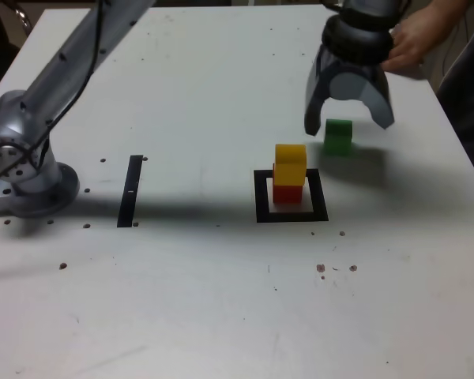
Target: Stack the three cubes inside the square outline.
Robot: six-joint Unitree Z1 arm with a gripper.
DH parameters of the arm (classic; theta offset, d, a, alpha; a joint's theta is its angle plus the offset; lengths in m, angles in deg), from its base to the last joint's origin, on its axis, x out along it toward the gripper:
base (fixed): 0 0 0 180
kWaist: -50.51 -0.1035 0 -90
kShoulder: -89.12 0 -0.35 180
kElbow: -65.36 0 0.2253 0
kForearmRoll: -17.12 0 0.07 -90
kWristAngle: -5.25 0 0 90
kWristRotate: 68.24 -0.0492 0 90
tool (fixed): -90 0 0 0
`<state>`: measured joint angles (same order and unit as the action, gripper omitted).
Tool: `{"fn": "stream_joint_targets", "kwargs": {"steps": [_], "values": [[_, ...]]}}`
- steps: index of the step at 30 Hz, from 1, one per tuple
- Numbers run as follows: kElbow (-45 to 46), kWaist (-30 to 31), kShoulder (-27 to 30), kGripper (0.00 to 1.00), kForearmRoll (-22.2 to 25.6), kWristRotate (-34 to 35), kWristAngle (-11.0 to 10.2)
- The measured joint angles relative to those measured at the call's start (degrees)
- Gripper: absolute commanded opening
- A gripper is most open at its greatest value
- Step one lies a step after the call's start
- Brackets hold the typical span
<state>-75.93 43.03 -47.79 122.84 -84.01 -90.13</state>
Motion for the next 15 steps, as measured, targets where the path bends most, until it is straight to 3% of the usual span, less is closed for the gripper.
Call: {"fn": "stream_joint_targets", "kwargs": {"steps": [9,12,15], "values": [[-2.5,-0.5,-4.3,0.83,0.4,0.0,1.9],[-2.4,-0.8,-4.7,0.71,0.5,0.1,2.7],[-2.2,-1.0,-5.0,0.51,0.5,0.5,3.1]]}}
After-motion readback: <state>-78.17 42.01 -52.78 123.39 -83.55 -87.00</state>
